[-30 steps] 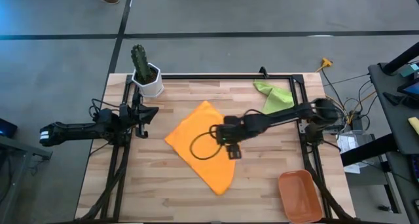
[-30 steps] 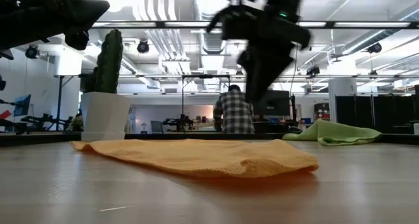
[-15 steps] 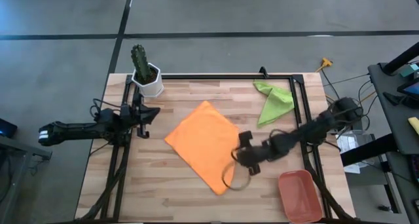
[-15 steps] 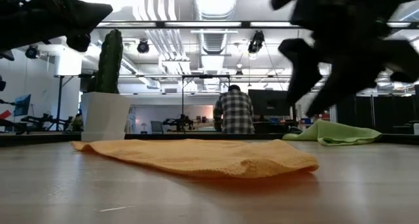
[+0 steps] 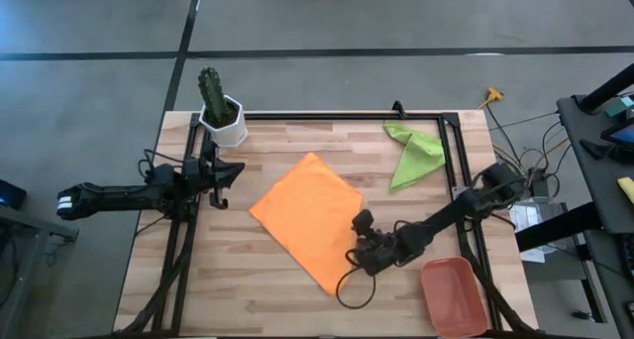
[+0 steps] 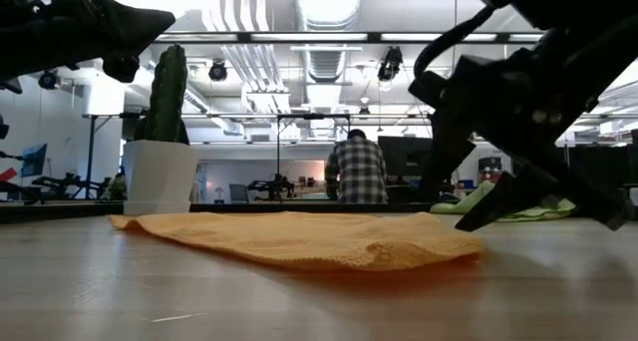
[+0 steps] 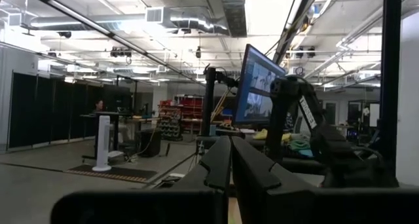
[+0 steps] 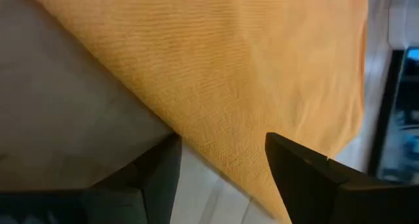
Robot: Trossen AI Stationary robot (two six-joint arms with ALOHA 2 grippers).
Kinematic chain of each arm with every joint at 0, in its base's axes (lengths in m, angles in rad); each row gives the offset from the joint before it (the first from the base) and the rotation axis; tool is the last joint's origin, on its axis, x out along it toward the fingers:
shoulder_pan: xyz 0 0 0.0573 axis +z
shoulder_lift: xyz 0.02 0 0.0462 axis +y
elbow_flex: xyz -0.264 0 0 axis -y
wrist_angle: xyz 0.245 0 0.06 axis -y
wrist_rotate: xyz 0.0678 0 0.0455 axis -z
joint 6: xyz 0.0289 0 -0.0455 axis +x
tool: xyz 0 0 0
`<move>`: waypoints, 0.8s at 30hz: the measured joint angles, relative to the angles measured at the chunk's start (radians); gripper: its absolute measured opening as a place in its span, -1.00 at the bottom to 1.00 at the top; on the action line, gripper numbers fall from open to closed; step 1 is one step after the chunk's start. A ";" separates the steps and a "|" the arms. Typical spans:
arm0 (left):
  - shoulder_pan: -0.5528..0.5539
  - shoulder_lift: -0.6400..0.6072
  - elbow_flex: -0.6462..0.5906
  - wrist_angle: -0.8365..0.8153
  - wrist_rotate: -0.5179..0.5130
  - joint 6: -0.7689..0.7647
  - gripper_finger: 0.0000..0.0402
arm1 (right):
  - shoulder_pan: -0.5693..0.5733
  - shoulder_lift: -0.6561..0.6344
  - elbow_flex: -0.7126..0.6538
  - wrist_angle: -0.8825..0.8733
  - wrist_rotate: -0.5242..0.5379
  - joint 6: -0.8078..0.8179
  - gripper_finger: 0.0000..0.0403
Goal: Roll microfiber towels into tight, uniform cylinder then place into a basket
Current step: Fold the orange microfiber cloth
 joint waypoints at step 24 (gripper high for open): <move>0.000 -0.003 0.000 0.001 0.000 -0.001 -1.00 | -0.137 0.054 0.268 0.029 0.097 -0.231 -0.49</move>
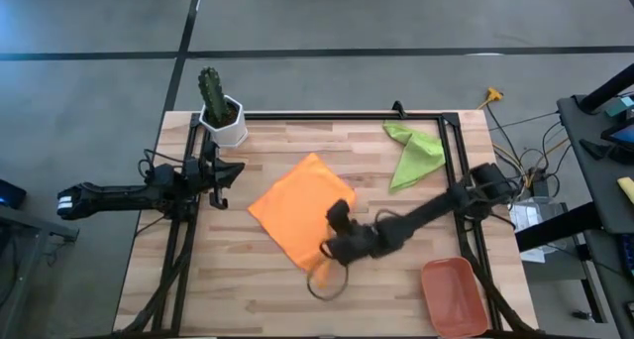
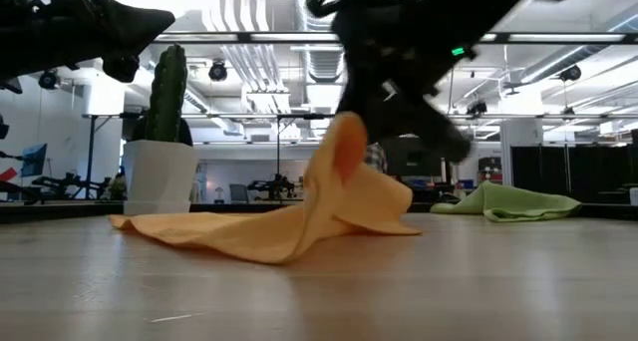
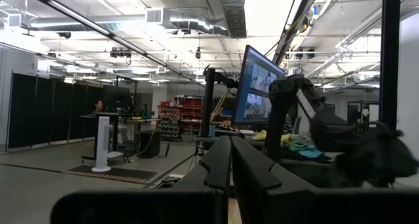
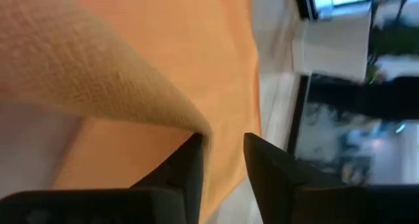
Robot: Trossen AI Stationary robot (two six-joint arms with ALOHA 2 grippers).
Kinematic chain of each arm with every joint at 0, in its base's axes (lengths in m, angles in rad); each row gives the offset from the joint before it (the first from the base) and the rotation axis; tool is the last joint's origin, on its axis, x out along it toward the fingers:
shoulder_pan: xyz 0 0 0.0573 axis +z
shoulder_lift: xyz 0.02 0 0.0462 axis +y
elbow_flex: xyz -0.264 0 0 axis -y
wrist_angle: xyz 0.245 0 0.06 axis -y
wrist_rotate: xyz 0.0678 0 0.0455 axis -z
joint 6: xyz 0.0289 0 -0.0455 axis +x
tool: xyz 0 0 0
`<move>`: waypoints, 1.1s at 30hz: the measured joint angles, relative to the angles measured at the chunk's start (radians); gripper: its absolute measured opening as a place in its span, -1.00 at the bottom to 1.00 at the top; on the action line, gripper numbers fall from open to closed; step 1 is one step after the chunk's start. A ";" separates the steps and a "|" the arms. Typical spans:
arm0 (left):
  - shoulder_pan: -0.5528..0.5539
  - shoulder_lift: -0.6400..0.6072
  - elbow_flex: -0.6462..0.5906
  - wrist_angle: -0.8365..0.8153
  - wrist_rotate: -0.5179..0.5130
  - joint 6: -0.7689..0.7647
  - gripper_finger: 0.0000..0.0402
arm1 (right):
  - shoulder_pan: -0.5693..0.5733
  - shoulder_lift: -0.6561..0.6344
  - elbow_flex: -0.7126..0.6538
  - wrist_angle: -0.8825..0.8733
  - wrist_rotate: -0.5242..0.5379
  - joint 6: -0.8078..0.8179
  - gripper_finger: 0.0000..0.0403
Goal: Roll microfiber towels into tight, uniform cylinder then place into a basket
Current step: Fold the orange microfiber cloth
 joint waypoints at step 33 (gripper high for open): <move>0.000 0.000 0.000 -0.001 0.001 -0.049 -1.00 | -0.044 -0.070 -0.122 -0.238 -0.459 0.376 -0.39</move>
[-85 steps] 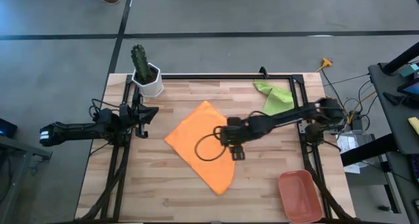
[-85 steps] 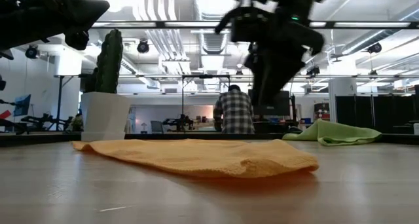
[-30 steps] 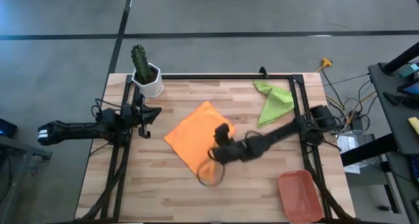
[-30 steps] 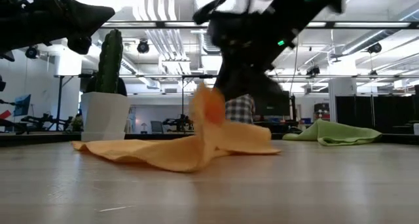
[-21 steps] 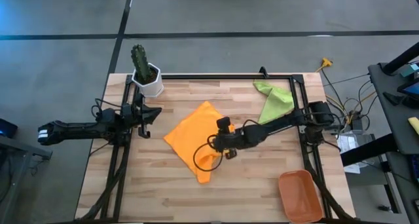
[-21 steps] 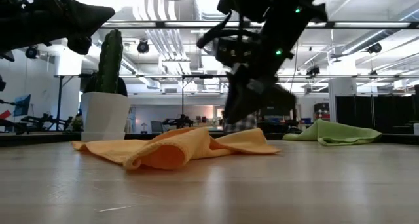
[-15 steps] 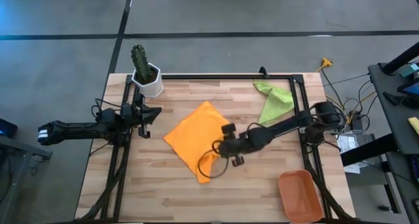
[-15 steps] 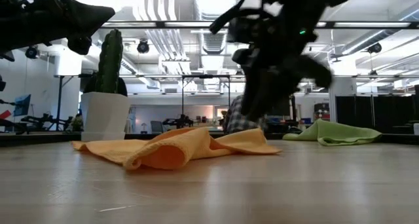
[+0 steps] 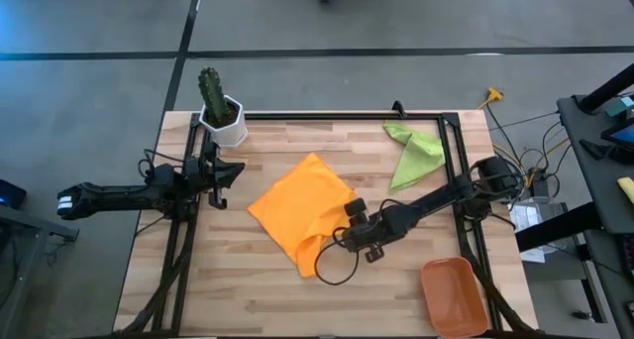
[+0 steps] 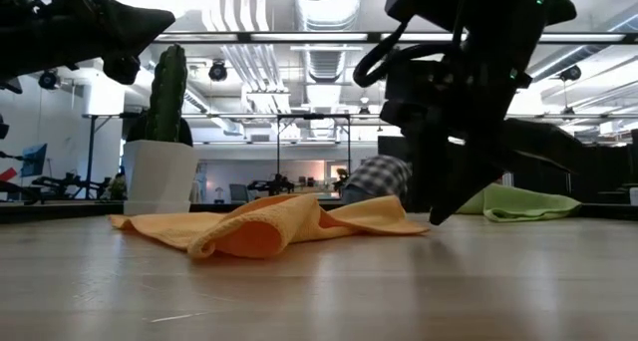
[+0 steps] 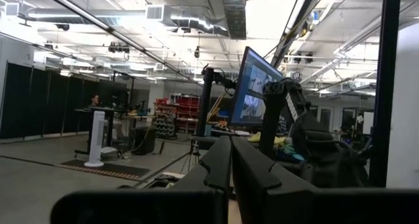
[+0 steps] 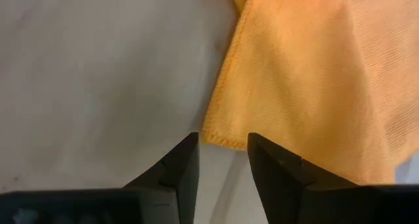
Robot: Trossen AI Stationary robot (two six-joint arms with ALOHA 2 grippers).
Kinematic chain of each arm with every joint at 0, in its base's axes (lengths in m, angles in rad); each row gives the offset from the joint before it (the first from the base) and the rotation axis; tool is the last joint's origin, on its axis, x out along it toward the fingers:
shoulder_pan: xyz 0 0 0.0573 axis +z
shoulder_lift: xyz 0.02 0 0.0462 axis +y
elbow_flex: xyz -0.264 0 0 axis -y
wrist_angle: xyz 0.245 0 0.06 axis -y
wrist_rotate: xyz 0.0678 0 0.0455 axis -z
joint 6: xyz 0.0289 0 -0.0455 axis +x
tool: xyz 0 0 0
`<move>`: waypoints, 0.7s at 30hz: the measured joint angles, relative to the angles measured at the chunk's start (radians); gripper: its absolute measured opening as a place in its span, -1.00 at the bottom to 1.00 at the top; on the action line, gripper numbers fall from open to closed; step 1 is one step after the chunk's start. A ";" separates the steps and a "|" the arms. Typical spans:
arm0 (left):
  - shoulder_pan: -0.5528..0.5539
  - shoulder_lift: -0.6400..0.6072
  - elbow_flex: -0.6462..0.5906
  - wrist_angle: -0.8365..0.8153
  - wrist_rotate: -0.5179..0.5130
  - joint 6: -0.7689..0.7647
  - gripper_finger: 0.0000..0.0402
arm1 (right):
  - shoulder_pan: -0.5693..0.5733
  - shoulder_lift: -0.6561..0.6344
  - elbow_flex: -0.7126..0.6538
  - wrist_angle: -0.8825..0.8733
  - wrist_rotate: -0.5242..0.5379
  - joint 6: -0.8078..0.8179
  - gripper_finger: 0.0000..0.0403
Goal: Roll microfiber towels into tight, uniform cylinder then place into a basket
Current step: Fold the orange microfiber cloth
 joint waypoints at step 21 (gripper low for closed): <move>0.000 0.001 0.000 0.000 0.000 -0.002 -1.00 | -0.088 0.001 -0.035 0.103 -0.163 -0.045 -0.55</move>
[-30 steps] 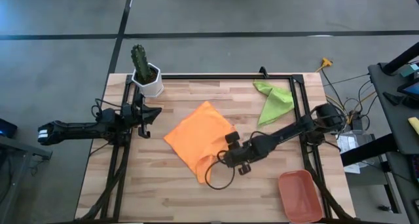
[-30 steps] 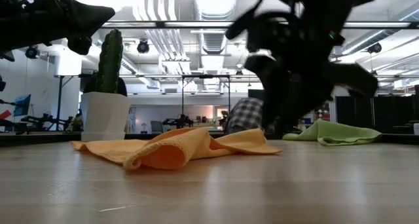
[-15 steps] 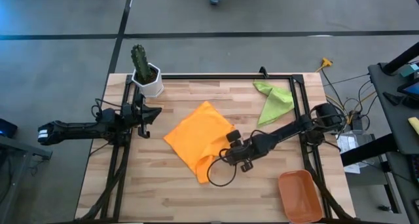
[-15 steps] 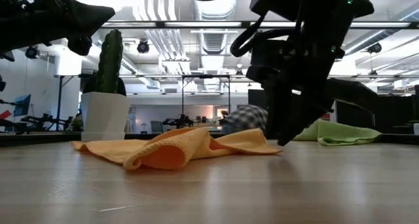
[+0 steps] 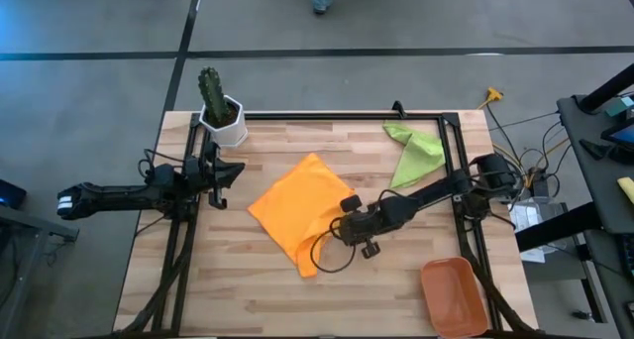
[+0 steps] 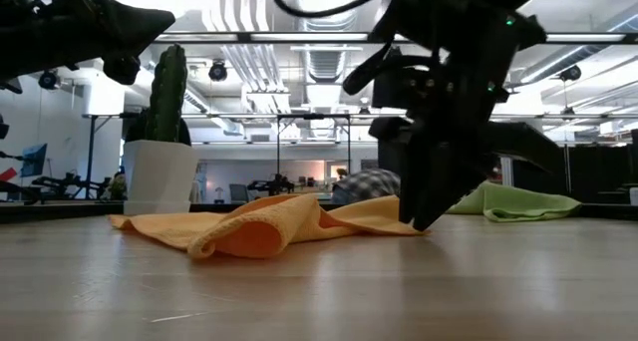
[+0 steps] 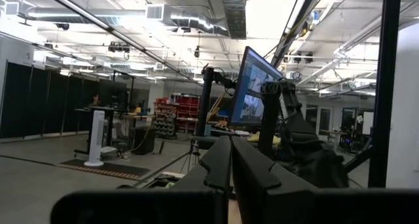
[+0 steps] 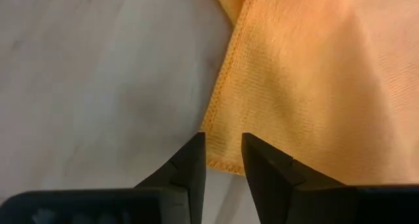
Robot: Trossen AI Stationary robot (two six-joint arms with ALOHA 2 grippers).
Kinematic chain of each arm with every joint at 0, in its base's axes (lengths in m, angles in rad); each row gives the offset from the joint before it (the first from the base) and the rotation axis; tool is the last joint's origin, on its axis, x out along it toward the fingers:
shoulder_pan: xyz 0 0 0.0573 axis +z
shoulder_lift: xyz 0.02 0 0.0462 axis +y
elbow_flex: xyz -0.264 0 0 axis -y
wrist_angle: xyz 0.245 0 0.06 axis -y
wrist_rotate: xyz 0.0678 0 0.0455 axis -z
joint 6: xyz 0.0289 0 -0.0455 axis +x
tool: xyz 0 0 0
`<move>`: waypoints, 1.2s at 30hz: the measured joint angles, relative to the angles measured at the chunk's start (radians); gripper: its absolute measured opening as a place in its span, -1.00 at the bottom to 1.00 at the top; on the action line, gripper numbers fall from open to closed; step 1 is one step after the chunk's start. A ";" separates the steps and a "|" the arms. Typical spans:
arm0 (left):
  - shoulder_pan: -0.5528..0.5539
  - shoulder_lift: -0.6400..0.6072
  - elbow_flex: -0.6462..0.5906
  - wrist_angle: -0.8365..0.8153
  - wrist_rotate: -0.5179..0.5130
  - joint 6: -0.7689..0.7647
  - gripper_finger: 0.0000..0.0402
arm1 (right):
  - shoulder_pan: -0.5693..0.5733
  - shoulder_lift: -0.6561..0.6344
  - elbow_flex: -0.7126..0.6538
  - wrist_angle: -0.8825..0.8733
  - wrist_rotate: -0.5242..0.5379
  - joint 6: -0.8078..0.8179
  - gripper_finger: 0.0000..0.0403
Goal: Roll microfiber towels into tight, uniform cylinder then place into a basket
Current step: Fold the orange microfiber cloth
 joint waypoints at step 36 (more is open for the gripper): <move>0.000 0.000 0.000 -0.002 0.000 0.000 -1.00 | -0.024 -0.012 0.017 -0.093 -0.123 0.119 -0.94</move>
